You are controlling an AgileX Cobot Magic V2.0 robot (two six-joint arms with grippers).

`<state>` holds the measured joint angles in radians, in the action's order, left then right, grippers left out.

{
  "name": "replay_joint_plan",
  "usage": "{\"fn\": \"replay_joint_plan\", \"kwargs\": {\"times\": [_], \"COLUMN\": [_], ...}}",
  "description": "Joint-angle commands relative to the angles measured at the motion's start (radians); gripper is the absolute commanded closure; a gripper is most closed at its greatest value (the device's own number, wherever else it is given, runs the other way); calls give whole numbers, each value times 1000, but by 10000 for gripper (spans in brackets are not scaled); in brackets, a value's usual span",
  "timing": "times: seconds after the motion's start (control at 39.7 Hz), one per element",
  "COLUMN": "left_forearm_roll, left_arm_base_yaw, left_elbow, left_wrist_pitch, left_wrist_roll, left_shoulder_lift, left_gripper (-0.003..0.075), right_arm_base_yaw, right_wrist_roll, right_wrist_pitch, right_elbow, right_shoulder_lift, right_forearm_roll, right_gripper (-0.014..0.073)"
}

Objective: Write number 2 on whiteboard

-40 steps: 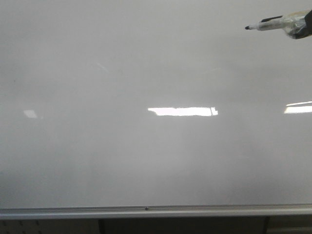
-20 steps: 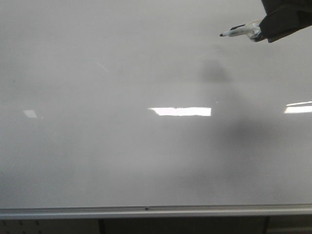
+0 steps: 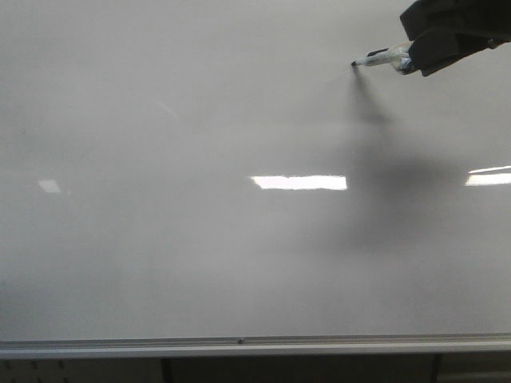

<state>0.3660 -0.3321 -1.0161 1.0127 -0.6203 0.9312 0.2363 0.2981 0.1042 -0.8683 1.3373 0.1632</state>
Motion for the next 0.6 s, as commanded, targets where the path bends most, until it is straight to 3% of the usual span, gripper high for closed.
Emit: {"fn": "replay_joint_plan", "kwargs": {"times": [0.0, 0.15, 0.33, 0.58], "left_forearm_roll": [29, 29, 29, 29], "left_arm_base_yaw": [3, 3, 3, 3], "left_elbow": [-24, -24, -24, -24], "left_wrist_pitch": [-54, -54, -54, -54], "left_wrist_roll": [13, 13, 13, 13], "left_shoulder_lift": [-13, -13, -13, -13], "left_gripper": [195, 195, 195, 195], "right_arm_base_yaw": [-50, -111, -104, -29], "right_wrist_roll": [6, 6, 6, 6], "right_wrist_pitch": [-72, 43, 177, 174], "right_elbow": [-37, -38, -37, -39], "right_shoulder_lift": [-26, -25, 4, 93], "right_forearm_roll": [-10, -10, -2, 20], "right_gripper": [536, 536, 536, 536]}}
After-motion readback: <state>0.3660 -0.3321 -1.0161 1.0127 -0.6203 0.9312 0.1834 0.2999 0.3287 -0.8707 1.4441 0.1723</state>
